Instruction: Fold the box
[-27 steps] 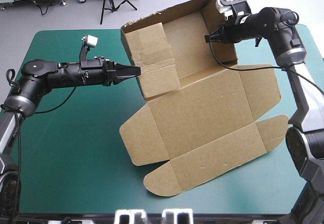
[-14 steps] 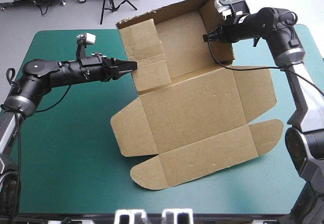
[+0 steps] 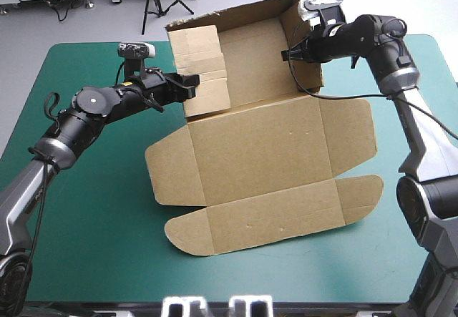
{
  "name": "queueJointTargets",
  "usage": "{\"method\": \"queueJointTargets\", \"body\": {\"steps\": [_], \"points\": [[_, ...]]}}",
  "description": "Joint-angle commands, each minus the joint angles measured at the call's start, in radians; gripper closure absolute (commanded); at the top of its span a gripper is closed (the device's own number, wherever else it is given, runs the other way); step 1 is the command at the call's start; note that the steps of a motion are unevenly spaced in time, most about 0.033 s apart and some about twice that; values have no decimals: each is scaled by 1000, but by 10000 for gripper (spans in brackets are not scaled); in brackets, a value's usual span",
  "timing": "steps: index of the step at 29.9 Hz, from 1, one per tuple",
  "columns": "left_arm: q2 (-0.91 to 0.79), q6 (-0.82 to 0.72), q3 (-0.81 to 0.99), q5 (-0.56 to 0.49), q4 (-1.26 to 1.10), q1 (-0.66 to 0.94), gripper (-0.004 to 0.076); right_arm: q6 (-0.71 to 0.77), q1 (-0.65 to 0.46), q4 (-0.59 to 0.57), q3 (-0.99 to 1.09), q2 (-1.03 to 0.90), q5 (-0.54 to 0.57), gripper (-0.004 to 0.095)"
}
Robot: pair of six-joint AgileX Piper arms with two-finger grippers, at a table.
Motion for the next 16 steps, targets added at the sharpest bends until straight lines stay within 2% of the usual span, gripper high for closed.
{"method": "queueJointTargets", "body": {"steps": [1,9,16], "points": [[-42,-93,-33,-72,42,-19,336,6,48,113,-29,-62,-35,925],[-42,-394,-33,-82,399,-16,336,20,100,124,-29,-62,-21,925],[-42,-524,-33,-89,466,-16,336,-27,108,265,-29,-56,18,925]]}}
